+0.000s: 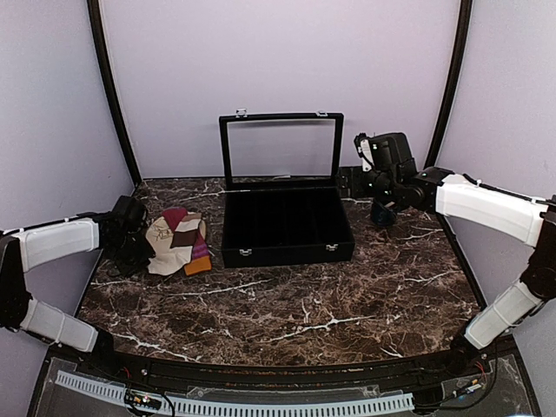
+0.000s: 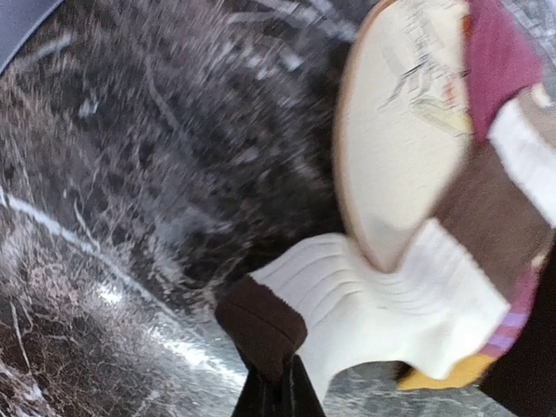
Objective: Roll the socks
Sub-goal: Move the sock to the center of the board.
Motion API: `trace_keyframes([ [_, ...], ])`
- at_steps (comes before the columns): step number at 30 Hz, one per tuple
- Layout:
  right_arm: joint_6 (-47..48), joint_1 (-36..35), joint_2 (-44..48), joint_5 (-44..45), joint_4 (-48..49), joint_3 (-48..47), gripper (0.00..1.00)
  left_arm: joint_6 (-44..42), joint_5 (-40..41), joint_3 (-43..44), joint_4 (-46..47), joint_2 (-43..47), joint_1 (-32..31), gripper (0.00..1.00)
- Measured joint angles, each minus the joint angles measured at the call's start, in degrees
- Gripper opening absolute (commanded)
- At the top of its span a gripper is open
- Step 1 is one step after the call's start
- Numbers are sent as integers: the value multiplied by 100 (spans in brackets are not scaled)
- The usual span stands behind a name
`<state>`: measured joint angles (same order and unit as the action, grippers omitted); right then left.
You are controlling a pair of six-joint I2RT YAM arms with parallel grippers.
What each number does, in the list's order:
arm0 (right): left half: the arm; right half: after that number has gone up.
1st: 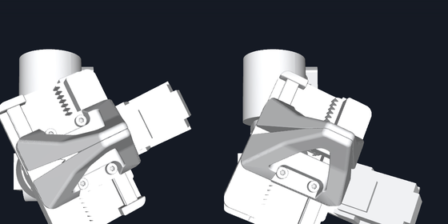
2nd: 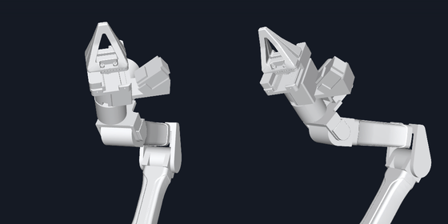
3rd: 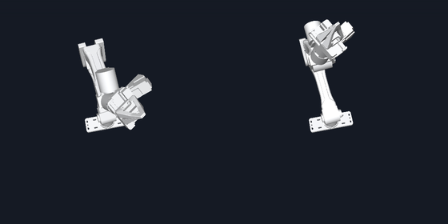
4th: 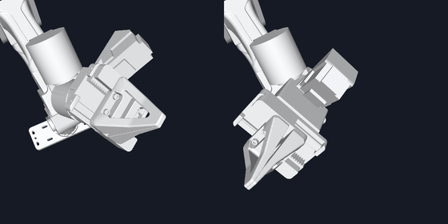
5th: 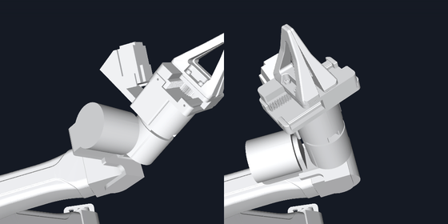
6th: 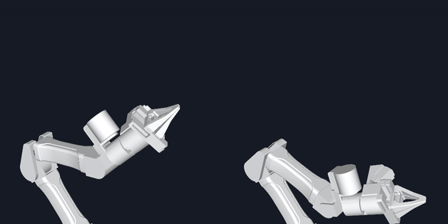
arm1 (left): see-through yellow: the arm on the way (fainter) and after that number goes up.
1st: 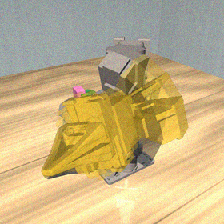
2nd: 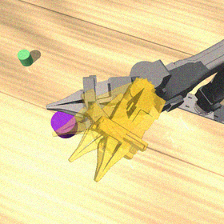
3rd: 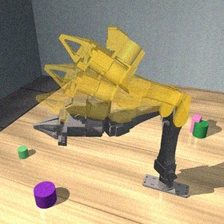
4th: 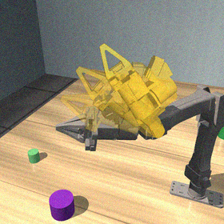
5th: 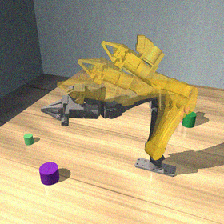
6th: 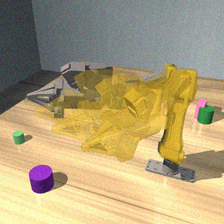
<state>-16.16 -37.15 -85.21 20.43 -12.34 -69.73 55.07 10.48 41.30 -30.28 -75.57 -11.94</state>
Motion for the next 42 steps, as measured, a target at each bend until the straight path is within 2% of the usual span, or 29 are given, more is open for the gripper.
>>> trace_keyframes([
  [8,2,0,50,-7,116,0,93,-656,142,1032,225,1060,-15,0],
  [21,-66,-2,529,15,341,76,93,-1878,-619,2638,1104,881,-219,0],
  [28,-205,-2,662,197,323,240,93,-2323,-1541,3471,1447,763,-463,0],
  [35,-450,0,992,658,175,269,94,-2647,-2347,4385,1370,59,-1694,0],
  [42,-896,225,1637,1209,-164,693,94,-2258,-2371,4459,1329,-348,-3139,0],
])
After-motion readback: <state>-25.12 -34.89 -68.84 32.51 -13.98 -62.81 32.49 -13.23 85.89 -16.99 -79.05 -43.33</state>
